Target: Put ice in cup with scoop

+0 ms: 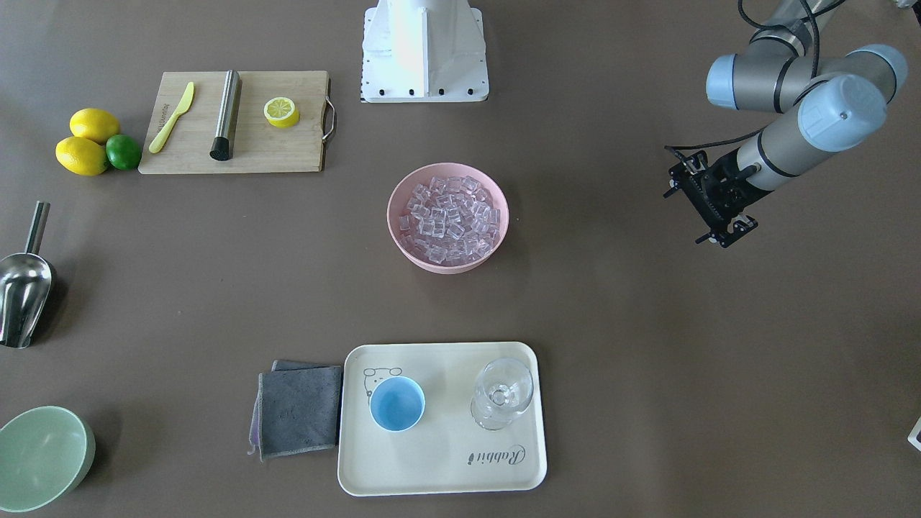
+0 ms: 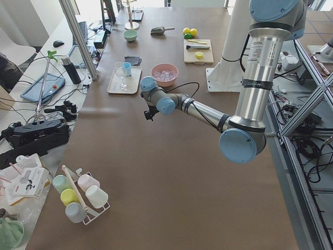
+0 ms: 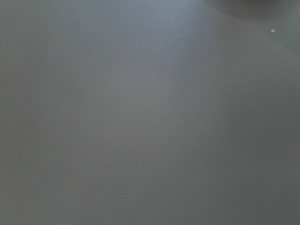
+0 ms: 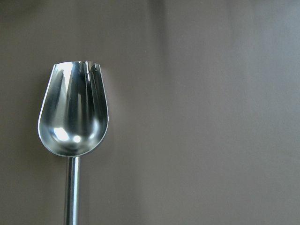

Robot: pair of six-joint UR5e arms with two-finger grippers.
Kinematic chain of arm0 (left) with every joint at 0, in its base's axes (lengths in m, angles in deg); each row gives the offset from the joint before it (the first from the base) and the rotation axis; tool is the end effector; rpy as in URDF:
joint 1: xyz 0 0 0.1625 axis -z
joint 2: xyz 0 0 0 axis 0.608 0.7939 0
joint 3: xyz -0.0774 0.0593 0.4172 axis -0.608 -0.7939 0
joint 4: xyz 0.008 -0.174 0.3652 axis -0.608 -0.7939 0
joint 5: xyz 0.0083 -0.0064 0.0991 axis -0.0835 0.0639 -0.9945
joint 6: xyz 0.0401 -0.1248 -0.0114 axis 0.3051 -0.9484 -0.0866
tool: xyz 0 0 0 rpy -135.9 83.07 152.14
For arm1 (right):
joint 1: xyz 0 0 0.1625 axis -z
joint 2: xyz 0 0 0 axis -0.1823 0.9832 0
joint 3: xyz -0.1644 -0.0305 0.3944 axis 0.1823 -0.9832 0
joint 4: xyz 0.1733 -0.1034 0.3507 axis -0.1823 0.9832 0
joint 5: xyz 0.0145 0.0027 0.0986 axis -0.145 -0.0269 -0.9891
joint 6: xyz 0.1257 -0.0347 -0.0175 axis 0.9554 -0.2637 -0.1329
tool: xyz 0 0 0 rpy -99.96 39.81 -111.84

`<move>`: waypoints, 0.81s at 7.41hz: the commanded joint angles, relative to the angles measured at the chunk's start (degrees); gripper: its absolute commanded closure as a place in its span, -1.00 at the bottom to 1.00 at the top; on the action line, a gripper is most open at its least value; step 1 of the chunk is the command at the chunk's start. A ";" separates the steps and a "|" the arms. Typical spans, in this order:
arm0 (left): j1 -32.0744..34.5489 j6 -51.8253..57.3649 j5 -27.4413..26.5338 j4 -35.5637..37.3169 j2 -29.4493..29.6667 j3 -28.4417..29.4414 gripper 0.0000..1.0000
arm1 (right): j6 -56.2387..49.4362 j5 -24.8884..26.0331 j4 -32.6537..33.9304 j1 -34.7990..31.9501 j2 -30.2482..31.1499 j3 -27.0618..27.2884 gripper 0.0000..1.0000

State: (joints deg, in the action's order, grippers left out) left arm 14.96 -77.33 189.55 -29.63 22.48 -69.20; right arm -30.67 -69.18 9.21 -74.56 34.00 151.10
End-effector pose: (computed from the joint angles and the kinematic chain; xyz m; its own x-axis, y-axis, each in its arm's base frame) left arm 0.3133 -0.4752 0.4771 0.2103 0.8808 -0.4243 -0.5365 0.4668 0.7031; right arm 0.0070 -0.4154 0.6360 0.7135 0.0557 0.6985 -0.0810 0.9967 0.0033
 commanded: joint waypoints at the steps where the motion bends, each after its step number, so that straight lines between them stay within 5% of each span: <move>1: -2.92 0.59 0.09 -13.00 2.43 4.31 -0.99 | 18.65 1.14 -16.69 9.36 2.86 0.01 -0.99; 3: -5.38 0.51 -1.48 -17.35 3.76 5.30 -0.99 | 25.99 2.89 -26.10 13.42 6.19 0.01 -0.99; 6: -7.66 0.42 -1.76 -17.36 6.03 5.30 -0.99 | 35.41 6.93 -30.60 19.14 6.03 0.01 -0.98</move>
State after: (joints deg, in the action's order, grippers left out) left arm 9.03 -76.86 188.10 -46.81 26.87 -63.95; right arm -0.11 -64.24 -18.60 -58.37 40.00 151.15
